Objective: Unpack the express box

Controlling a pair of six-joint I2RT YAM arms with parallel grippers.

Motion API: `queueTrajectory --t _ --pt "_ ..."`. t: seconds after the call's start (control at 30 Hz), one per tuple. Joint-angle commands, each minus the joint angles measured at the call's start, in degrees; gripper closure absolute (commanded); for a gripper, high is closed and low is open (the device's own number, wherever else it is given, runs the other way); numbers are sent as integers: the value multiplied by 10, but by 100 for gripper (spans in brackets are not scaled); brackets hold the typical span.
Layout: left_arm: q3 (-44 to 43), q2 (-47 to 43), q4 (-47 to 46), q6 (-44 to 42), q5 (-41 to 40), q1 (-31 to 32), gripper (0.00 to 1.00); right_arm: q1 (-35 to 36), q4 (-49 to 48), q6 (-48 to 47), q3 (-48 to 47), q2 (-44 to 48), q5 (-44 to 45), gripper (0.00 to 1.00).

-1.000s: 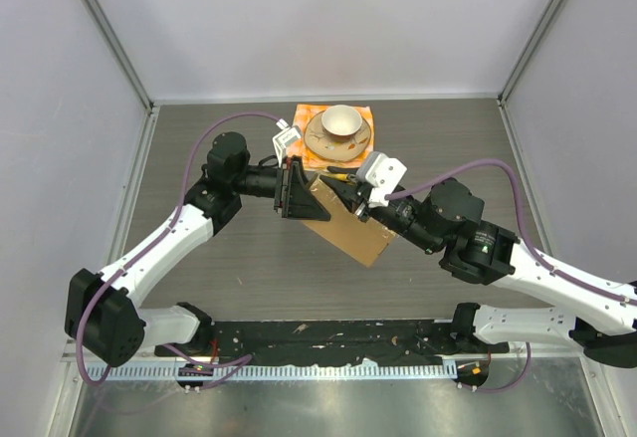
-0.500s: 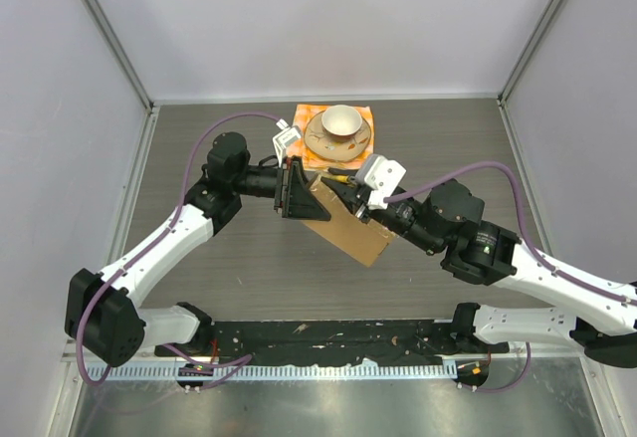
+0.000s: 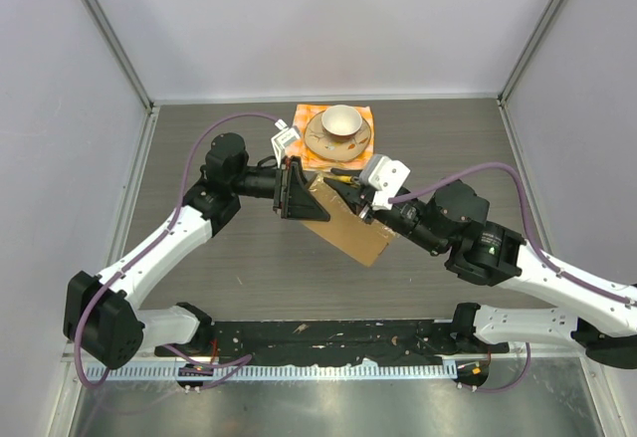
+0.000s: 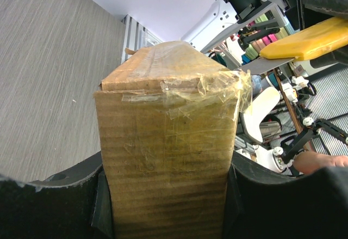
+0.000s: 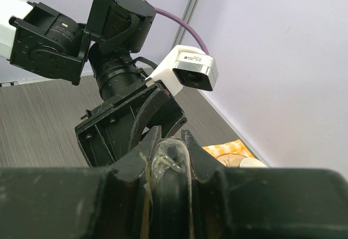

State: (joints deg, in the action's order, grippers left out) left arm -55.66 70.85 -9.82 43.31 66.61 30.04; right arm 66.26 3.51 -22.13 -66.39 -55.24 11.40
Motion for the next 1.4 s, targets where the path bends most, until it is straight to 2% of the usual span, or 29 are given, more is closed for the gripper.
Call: queueTrajectory --t 0.0,0.9,1.37 --pt "-1 -20 -28 7 6 4 100 1 -14 0 -32 15 -4 99" --pt "1 -26 -33 12 4 4 100 1 -19 22 -13 -1 -14 99" --pt "0 -26 -34 14 5 4 100 1 -6 4 -2 -7 14 99"
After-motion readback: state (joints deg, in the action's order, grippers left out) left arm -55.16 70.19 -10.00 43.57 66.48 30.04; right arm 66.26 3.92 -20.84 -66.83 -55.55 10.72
